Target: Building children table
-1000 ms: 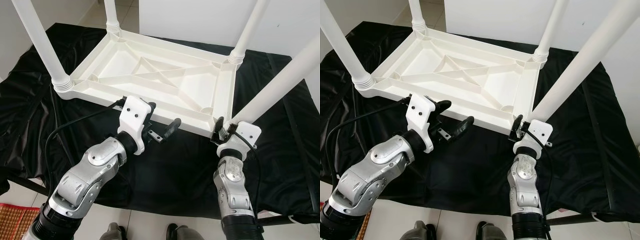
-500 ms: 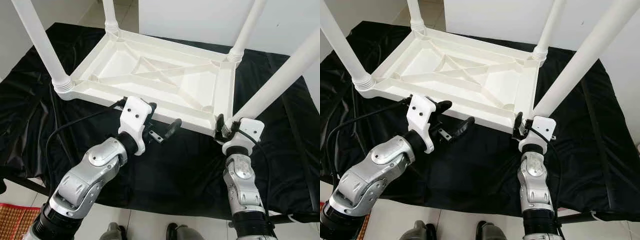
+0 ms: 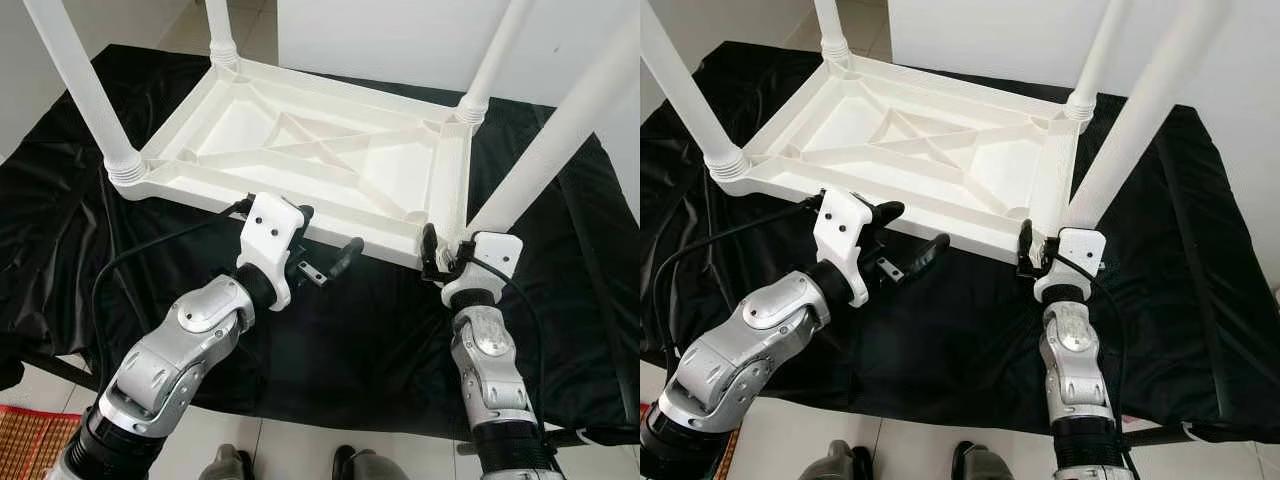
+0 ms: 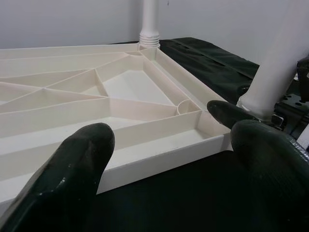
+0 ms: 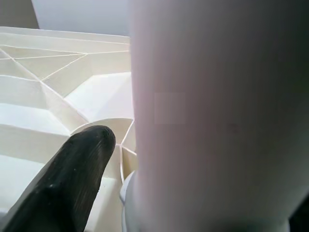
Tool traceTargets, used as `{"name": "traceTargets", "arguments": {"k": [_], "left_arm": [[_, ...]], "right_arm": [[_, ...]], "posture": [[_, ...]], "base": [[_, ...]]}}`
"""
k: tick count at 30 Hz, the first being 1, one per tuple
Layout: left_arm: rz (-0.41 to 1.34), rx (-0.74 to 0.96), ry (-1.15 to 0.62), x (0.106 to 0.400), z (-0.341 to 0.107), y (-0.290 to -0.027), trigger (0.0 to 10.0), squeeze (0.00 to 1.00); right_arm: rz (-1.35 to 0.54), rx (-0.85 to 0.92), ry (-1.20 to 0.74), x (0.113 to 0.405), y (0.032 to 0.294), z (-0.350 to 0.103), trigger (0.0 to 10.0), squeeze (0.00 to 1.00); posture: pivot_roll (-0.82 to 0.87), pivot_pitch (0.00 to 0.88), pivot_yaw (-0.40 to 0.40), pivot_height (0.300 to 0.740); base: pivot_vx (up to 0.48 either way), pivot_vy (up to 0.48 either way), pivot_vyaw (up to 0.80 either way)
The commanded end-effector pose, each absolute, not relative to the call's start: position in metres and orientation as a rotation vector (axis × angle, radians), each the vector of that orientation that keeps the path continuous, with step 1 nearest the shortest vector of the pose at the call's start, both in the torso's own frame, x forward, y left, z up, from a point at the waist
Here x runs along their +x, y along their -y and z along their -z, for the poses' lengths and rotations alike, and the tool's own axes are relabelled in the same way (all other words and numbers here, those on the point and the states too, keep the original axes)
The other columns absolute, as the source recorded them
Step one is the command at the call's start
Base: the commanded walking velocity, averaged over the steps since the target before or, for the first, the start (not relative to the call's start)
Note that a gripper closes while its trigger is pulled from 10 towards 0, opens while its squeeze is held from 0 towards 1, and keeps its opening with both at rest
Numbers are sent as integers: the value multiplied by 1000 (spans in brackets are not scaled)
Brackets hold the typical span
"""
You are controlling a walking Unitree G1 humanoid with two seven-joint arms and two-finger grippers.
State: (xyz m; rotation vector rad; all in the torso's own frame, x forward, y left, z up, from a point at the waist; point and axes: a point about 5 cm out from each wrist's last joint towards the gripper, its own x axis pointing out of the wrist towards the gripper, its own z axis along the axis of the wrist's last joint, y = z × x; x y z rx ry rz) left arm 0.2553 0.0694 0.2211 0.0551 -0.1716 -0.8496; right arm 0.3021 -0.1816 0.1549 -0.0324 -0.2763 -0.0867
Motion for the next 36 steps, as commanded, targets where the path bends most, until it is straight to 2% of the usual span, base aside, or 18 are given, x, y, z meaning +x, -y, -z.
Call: {"name": "traceTargets", "arguments": {"k": [1, 10, 11, 13, 14, 22, 27, 36], "left_arm": [[945, 64, 170, 249, -220, -65, 10000, 0], [947, 68, 172, 250, -221, -65, 10000, 0], [949, 68, 171, 250, -221, -65, 10000, 0], [952, 69, 171, 250, -221, -65, 10000, 0], [953, 70, 170, 250, -221, -65, 10000, 0], [954, 70, 169, 250, -220, -65, 10000, 0], [952, 71, 168, 250, -221, -66, 10000, 0], [952, 73, 170, 250, -221, -66, 10000, 0]], "right_arm": [[74, -22, 268, 298, 182, -151, 10000, 0], [58, -54, 277, 295, 191, -152, 10000, 0], [50, -72, 282, 295, 193, -153, 8980, 0], [36, -94, 289, 294, 196, -155, 8980, 0], [33, -105, 293, 294, 198, -156, 10000, 0], [-32, -133, 308, 294, 202, -162, 10000, 0], [-138, -157, 315, 293, 199, -166, 10000, 0], [-189, -192, 332, 289, 200, -172, 10000, 0]], "posture": [[57, 193, -20, 740], [56, 193, -15, 740], [56, 193, -15, 740], [52, 192, -7, 740], [52, 192, -7, 740], [51, 194, -6, 740], [54, 195, -6, 740], [54, 194, -4, 740]], "base": [[0, 0, 0], [0, 0, 0], [0, 0, 0], [0, 0, 0], [0, 0, 0], [0, 0, 0], [0, 0, 0], [0, 0, 0]]}}
